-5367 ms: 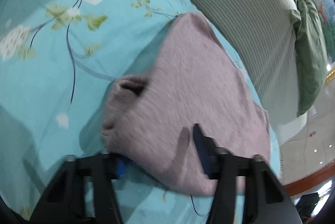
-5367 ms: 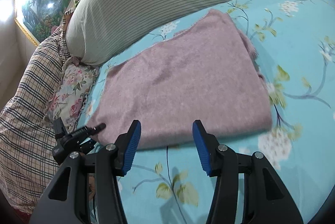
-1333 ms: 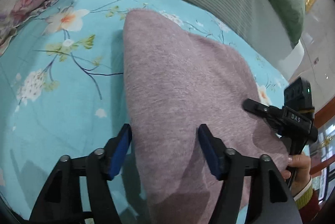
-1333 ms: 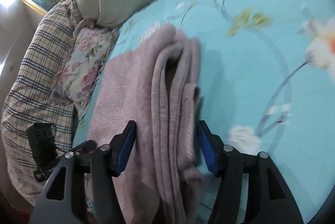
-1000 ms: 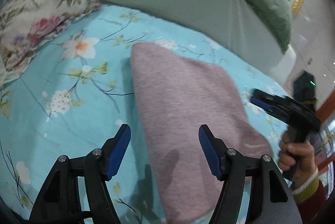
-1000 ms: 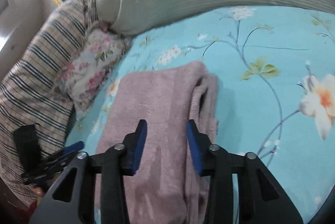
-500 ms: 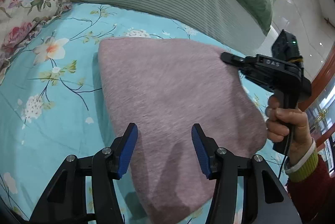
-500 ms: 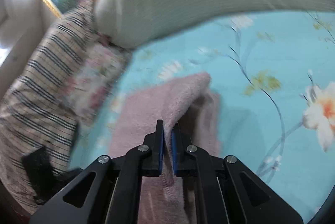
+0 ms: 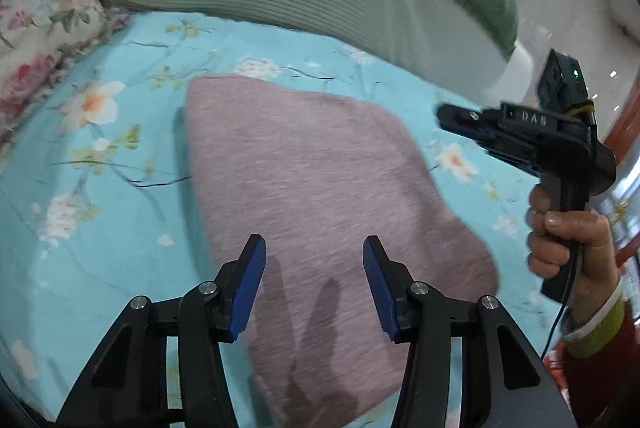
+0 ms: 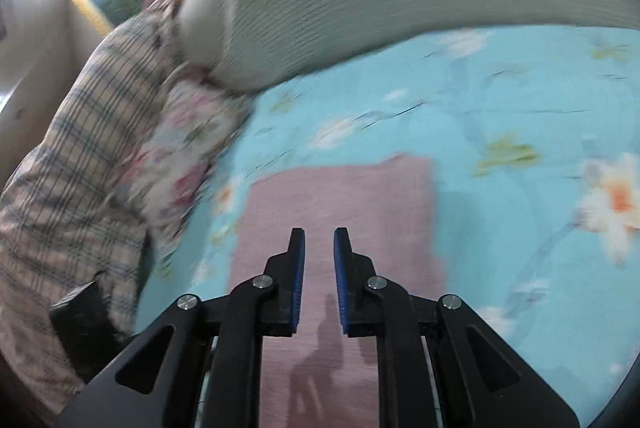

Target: Fold small clothes

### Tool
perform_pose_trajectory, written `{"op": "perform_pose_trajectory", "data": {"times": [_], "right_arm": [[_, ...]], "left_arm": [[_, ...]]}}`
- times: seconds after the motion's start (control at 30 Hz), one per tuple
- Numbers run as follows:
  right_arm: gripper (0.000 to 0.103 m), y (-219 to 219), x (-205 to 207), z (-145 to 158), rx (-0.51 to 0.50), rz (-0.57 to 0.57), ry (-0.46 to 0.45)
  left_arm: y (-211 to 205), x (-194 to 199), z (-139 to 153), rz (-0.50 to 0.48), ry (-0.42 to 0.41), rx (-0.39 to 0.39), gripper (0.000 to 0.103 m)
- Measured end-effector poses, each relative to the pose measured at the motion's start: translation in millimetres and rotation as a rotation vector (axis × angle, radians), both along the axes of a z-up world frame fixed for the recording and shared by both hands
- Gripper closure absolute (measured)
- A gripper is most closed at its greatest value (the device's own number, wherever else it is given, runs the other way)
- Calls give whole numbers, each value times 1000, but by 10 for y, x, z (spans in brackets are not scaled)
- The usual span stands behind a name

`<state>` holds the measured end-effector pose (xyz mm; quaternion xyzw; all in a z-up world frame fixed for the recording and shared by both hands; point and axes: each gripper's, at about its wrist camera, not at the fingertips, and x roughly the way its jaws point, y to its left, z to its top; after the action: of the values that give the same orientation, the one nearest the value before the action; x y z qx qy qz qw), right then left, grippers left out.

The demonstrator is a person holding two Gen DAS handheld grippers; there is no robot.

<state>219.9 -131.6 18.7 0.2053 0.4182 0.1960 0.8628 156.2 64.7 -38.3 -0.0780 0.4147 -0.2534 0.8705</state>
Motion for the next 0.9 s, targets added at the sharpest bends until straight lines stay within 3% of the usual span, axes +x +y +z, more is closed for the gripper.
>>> {"op": "perform_pose_trajectory", "data": {"times": [0.1,0.13,0.17,0.23,0.43,0.63,0.77,0.83,0.9], "right_arm": [[87,-23,201,-395,-64,-68,92],[94,-113,258,-570,-74,-102,119],[101,-178,273,-651,-75,-120,120],[103,-329,269,-741,-13,-139,103],[103,-266,186,-562,-64,-146,86],[98,-200,-484,-115,-47,-61,2],[98,-154,-967,-254,-88,-19,31],[98,-231,-1060,-445,-154,-55,83],[101,-390,-1069,-646,-141,-95,128]], "left_arm": [[-122,113,-129,4,27,41,55],[-153,150,-181,10,31,59,56],[-175,185,-232,16,37,74,56],[-203,241,-283,20,35,86,56],[-318,314,-295,25,32,131,56],[-136,11,-97,21,20,73,59],[-25,-388,-36,-15,7,43,59],[-40,-544,-62,-33,9,51,59],[-69,-674,-175,-49,23,84,59]]}}
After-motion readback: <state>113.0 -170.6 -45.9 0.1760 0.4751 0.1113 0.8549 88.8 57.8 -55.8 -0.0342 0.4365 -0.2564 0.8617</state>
